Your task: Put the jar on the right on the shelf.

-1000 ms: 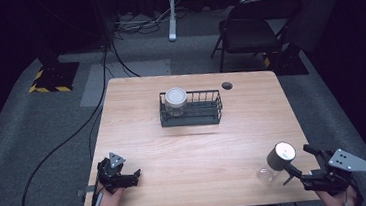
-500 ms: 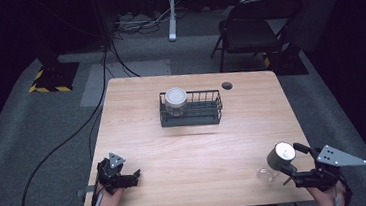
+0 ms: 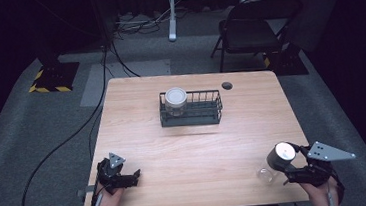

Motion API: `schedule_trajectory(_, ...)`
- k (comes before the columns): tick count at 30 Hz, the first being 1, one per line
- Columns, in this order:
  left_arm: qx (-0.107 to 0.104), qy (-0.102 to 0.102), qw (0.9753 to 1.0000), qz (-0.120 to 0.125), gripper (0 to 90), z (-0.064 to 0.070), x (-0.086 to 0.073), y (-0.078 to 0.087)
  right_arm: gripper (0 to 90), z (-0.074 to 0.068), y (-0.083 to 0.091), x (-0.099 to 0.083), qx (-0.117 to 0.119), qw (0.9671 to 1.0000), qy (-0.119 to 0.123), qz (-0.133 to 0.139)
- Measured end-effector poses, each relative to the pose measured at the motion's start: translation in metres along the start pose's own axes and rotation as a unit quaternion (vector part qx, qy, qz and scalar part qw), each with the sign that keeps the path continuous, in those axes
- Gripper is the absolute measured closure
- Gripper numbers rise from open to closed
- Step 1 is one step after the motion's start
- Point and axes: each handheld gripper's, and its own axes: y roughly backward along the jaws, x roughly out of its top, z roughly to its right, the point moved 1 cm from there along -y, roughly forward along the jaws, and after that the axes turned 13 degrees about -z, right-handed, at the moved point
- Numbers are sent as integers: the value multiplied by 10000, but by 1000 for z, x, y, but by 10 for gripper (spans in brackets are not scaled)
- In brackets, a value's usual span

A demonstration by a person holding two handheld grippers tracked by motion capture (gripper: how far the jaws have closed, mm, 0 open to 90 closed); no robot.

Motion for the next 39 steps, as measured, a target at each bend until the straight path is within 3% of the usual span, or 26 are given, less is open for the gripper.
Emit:
schedule_trajectory(5, 1, 0, 10000, -1, 7, 0, 0, 0, 306, 1, -1, 1, 63, 9999, -20, -82)
schedule_trajectory(19, 1, 2, 10000, 0, 7, 0, 0, 0, 318, -1, 2, 10, -50, 9995, 34, -318)
schedule_trajectory(39, 3, 1, 10000, 0, 7, 0, 0, 0, 318, 4, 3, 47, -57, 9984, 195, -519)
